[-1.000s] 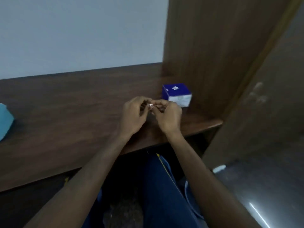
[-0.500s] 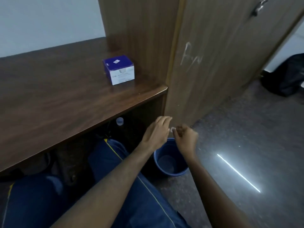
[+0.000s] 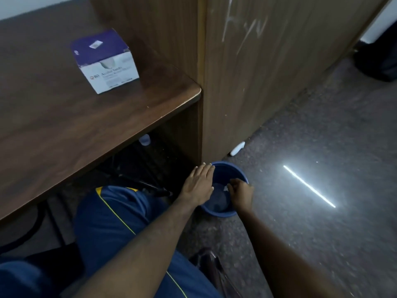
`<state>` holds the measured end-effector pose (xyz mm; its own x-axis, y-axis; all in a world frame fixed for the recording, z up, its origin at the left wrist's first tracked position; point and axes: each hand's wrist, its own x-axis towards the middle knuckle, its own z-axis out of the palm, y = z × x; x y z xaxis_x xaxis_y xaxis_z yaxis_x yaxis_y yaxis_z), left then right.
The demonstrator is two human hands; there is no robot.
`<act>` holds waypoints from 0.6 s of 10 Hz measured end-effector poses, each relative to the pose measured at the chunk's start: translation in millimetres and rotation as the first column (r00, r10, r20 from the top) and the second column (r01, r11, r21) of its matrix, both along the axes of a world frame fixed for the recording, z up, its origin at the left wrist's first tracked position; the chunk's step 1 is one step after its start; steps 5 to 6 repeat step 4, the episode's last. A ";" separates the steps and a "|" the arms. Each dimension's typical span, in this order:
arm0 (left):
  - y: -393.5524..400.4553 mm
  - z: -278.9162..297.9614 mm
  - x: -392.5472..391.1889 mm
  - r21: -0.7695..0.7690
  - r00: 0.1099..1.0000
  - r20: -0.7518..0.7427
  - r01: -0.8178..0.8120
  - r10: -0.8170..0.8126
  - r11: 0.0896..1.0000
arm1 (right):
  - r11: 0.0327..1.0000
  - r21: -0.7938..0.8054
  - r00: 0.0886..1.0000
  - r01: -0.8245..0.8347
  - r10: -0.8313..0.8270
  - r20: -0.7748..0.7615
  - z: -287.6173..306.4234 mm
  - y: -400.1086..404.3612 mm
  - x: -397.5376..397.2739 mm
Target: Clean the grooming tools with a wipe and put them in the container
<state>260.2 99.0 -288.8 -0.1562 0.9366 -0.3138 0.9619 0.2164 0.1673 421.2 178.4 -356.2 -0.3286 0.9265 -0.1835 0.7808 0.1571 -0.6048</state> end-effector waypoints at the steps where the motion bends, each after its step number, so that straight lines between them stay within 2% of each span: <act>1: 3.8 -13.6 -1.6 -0.012 1.000 0.004 -0.015 0.015 1.000 | 1.000 -0.014 1.000 0.017 -0.017 0.019 -7.5 7.4 -7.1; 2: 8.2 -16.1 -1.9 -0.028 1.000 0.006 -0.012 0.012 1.000 | 1.000 -0.013 0.999 -0.002 0.003 0.036 -10.5 10.0 -9.9; 4: 11.2 -18.1 -6.0 0.051 0.998 -0.017 -0.056 0.057 0.997 | 0.987 0.079 0.984 -0.141 0.131 0.117 -15.6 4.8 -18.2; 6: 11.2 -18.1 -6.0 0.051 0.998 -0.017 -0.056 0.057 0.997 | 0.987 0.079 0.984 -0.141 0.131 0.117 -15.6 4.8 -18.2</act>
